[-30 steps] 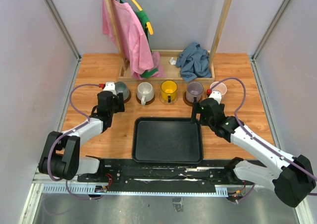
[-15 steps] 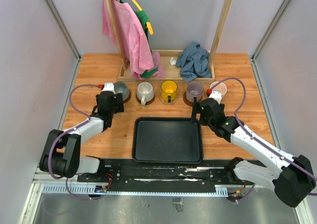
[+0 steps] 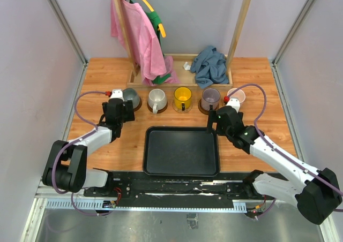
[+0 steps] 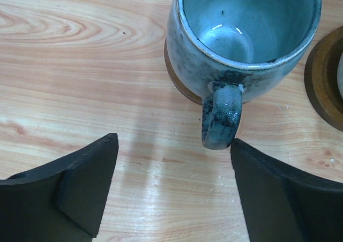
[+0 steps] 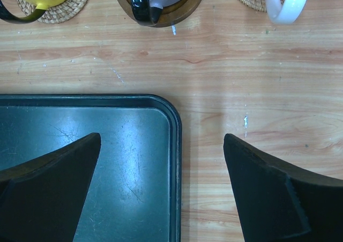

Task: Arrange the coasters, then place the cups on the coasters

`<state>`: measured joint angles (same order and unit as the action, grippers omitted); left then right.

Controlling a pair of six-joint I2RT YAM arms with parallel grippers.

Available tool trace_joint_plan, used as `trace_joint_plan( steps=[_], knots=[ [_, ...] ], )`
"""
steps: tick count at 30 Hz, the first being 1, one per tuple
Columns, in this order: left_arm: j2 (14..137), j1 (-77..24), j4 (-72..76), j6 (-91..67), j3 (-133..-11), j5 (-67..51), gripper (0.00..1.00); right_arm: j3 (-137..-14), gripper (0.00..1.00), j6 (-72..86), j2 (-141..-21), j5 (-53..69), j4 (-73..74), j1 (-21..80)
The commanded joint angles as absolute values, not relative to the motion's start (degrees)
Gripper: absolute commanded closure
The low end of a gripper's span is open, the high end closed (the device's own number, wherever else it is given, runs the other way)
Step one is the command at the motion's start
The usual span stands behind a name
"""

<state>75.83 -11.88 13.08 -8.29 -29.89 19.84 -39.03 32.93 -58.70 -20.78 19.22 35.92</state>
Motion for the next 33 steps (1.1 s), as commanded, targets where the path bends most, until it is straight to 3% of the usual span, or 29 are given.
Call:
trace_joint_plan(
  steps=[1,4,11,18,23,33],
  knots=[
    [72.7,-12.1,12.8,-9.2,-31.3,18.3,0.06,-39.0,0.01,33.4,-57.7,-21.5,20.4,35.2],
    [68.9,-12.1,10.8,-10.5,-31.8,16.4,0.0,-39.3,0.01,33.0,-56.9,-23.1,21.0,35.2],
    [58.2,-12.2,5.0,-14.6,-32.1,15.1,0.0,-39.4,0.02,29.2,-51.9,-31.4,22.0,33.7],
    [52.7,-12.2,-2.7,-20.0,-35.5,14.5,0.0,-38.8,0.02,28.2,-45.4,-26.6,24.5,18.4],
    [48.8,-12.2,-8.0,-20.5,-37.6,10.1,0.0,-38.3,0.02,29.4,-38.1,-29.6,28.0,12.6],
    [35.7,-12.2,-10.6,-22.3,-35.6,12.4,0.0,-39.1,0.02,31.6,-25.1,-38.5,36.0,11.7]
  ],
)
